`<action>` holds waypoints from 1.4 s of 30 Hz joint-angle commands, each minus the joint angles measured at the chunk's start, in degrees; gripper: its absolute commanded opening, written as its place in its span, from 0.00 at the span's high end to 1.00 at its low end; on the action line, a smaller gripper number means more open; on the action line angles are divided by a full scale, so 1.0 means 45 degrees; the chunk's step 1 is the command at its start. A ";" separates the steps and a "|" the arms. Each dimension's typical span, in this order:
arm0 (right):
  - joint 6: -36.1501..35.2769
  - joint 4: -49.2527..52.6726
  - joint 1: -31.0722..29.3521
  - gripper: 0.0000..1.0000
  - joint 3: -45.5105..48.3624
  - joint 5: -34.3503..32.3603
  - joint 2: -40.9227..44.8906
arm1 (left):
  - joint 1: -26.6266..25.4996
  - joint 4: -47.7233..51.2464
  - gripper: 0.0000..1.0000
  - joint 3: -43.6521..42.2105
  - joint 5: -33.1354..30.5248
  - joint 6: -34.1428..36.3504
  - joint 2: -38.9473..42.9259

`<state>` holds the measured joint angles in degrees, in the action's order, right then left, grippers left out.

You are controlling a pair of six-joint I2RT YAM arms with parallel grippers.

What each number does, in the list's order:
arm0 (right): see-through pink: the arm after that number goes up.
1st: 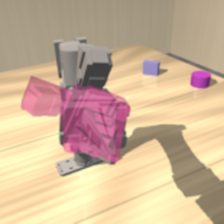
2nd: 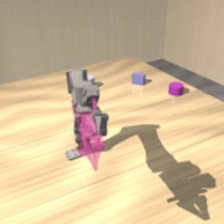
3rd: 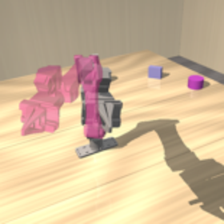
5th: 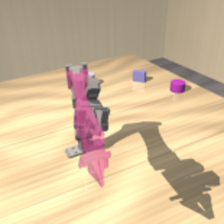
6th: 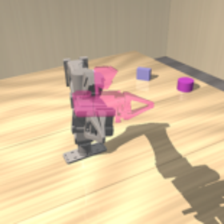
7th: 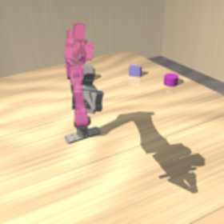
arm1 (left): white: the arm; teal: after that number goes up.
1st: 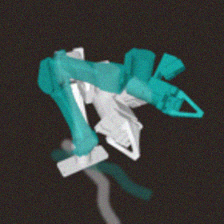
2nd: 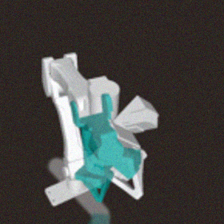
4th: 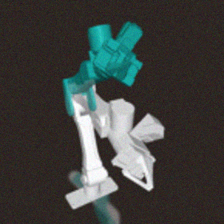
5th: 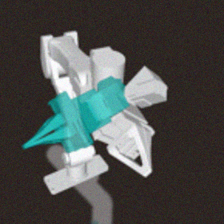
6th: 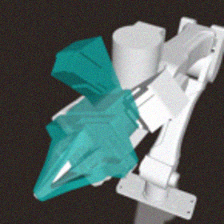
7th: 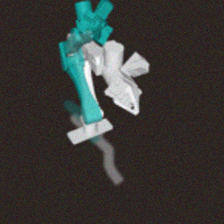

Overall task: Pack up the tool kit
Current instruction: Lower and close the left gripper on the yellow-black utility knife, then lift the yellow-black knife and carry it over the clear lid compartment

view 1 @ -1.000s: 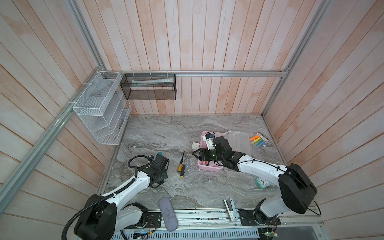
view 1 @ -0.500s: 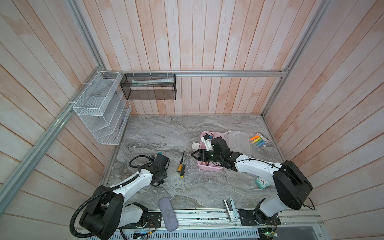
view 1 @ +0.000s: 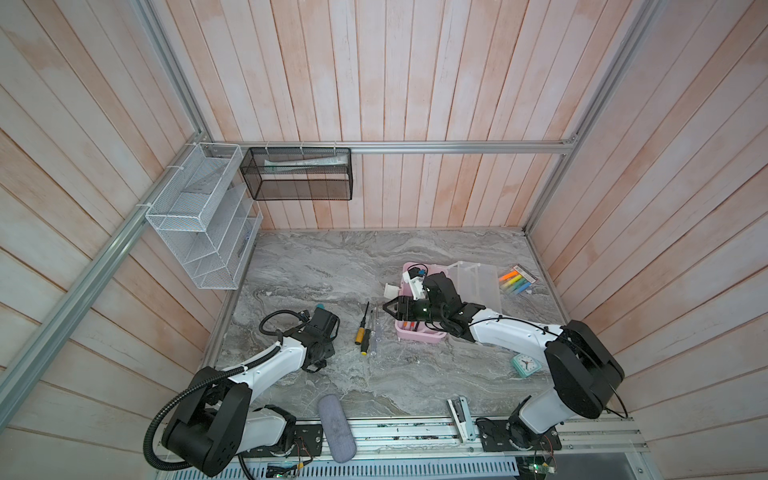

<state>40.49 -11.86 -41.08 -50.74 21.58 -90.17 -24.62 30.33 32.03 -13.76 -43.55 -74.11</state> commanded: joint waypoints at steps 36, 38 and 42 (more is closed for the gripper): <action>-0.0033 0.1531 0.4368 0.45 0.1967 -0.1850 0.6577 | -0.4677 -0.4565 0.75 0.8943 0.4983 0.0588 -0.4317; -0.0016 0.1592 0.4539 0.45 0.2109 -0.1791 0.6755 | -0.4834 -0.4761 0.75 0.9508 0.5279 0.0586 -0.5012; -0.0038 0.1622 0.4755 0.44 0.2286 -0.1726 0.7027 | -0.4997 -0.5258 0.75 1.0342 0.6017 0.0156 -0.6258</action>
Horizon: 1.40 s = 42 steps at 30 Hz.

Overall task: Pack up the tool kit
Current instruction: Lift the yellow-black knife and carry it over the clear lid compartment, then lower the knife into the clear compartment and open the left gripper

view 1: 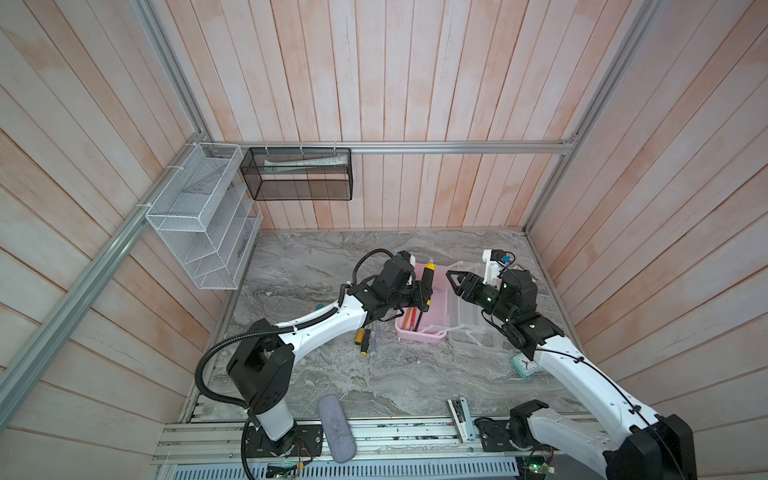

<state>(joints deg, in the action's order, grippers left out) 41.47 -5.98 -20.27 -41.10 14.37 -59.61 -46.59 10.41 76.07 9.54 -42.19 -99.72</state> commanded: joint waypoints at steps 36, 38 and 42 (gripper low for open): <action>-0.0505 0.0726 0.0892 0.44 0.0186 0.0280 0.1001 | 0.0927 -0.0826 0.44 0.1378 0.1275 -0.0363 -0.2119; -0.0554 0.0829 0.0847 0.44 -0.0012 0.0430 0.0768 | 0.1197 -0.0374 0.40 0.0412 0.0198 0.0385 -0.0918; -0.1088 0.1361 0.0173 0.44 -0.0802 0.0191 0.0003 | 0.1499 0.1065 0.30 -0.1355 -0.2644 0.1854 0.1606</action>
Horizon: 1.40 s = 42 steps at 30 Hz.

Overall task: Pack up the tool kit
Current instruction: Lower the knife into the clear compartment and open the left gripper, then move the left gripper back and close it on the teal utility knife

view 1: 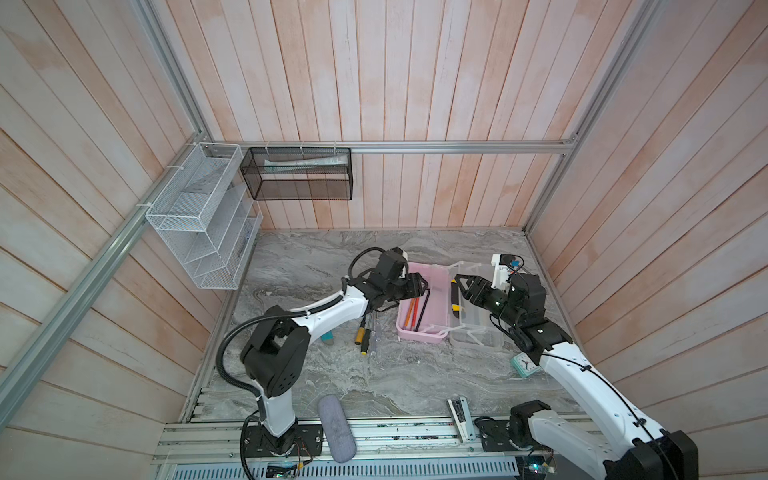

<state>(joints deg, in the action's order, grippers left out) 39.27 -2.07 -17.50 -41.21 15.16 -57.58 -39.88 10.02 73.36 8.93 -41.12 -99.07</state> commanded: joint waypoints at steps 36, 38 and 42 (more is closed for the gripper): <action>-0.0131 -0.1111 -0.6288 0.43 -0.2942 -0.0231 -0.7457 | 0.4574 0.2199 0.34 -0.6635 -0.4714 0.1988 0.2952; -0.0152 -0.1140 -0.6290 0.43 -0.2947 -0.0266 -0.7465 | 0.4605 0.2017 0.35 -0.6710 -0.4582 0.2013 0.2745; -0.0239 -0.1088 -0.6264 0.43 -0.3022 -0.0273 -0.7536 | 0.4699 0.1785 0.41 -0.6850 -0.4517 0.1989 0.2487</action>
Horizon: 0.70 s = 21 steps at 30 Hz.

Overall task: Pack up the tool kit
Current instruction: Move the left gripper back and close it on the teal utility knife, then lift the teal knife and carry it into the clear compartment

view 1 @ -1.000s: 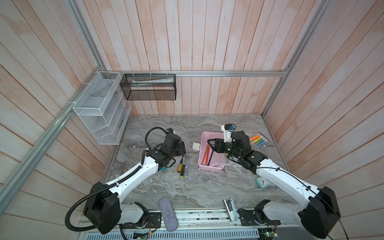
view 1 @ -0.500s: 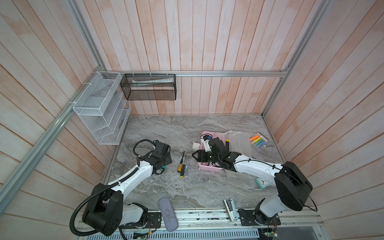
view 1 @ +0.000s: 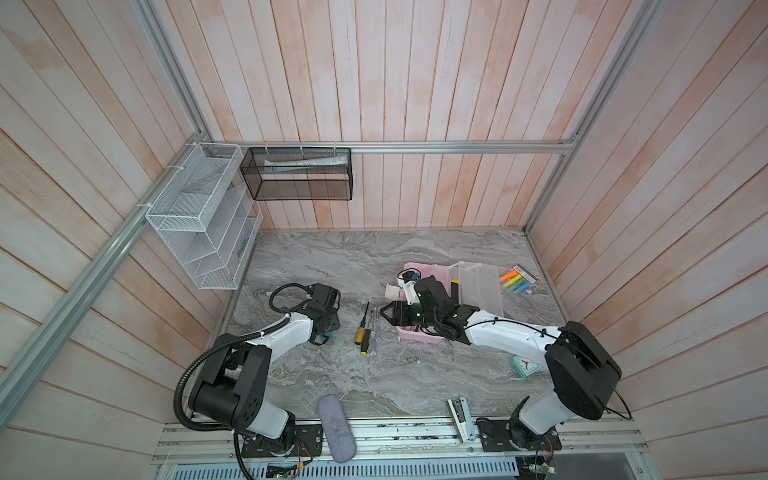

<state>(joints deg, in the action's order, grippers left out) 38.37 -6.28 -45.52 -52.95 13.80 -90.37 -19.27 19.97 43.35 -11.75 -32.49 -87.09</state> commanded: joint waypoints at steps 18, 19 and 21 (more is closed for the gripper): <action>-0.0109 -0.0339 0.0188 0.43 -0.0349 0.0192 -0.0308 | 0.0154 -0.0607 0.65 -0.0439 -0.0277 0.0081 -0.0649; -0.0123 -0.0342 0.0211 0.43 -0.0320 0.0195 -0.0308 | 0.0160 -0.0609 0.65 -0.0454 -0.0299 0.0089 -0.0658; -0.0139 -0.0352 0.0278 0.43 -0.0283 0.0209 -0.0290 | 0.0157 -0.0601 0.66 -0.0471 -0.0304 0.0089 -0.0666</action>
<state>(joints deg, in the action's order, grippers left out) 38.35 -6.98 -44.84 -53.43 14.04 -90.91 -18.81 17.08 42.19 -11.68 -32.12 -89.17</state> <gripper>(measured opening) 0.571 0.345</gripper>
